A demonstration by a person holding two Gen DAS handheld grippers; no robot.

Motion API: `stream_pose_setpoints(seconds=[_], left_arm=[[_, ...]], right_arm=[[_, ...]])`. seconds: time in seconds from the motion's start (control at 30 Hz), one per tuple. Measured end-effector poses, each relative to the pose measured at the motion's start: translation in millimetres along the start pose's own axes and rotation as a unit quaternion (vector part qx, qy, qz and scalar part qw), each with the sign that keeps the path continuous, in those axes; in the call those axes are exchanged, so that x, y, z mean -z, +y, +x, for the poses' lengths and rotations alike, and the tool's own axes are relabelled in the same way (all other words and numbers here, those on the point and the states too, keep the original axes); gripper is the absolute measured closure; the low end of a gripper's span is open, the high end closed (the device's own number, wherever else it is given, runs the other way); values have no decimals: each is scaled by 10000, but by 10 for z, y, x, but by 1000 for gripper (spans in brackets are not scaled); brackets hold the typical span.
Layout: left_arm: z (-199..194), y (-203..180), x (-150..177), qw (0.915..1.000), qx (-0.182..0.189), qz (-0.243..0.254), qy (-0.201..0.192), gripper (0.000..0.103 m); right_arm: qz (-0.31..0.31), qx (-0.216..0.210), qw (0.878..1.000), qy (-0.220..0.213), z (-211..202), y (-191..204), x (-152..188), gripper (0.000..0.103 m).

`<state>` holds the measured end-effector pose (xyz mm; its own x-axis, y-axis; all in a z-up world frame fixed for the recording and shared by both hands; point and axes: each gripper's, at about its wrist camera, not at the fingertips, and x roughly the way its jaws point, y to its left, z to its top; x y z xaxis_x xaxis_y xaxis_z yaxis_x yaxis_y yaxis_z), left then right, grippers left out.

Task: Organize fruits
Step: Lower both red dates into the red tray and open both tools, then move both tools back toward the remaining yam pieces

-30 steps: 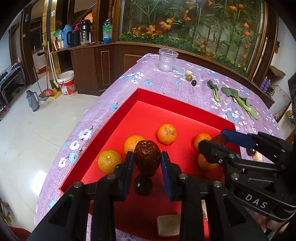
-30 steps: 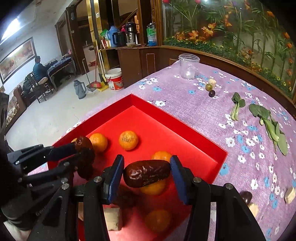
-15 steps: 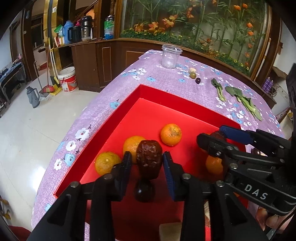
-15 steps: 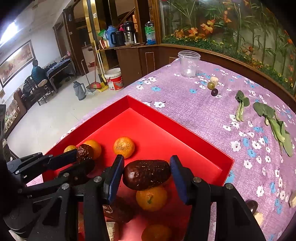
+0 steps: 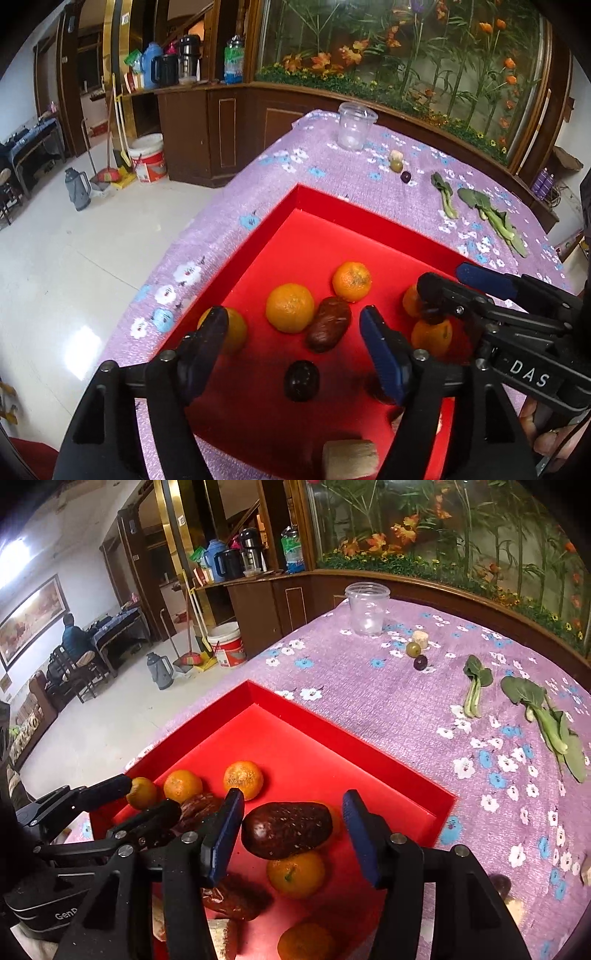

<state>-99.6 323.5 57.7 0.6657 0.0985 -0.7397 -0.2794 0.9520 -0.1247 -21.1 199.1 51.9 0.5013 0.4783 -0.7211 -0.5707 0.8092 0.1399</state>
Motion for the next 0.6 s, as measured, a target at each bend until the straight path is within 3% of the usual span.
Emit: stream_pose_setpoints(seconds=[0.4,0.6], left_arm=[[-415,-239,10,9991,38,257,-324,26],[-586,-360,17,9984,215,322,-408,26]], right_arm=[[78,98,9994,-329,-473,-65,131,36],[177,345,9978,-535,-827,-324,296,36]])
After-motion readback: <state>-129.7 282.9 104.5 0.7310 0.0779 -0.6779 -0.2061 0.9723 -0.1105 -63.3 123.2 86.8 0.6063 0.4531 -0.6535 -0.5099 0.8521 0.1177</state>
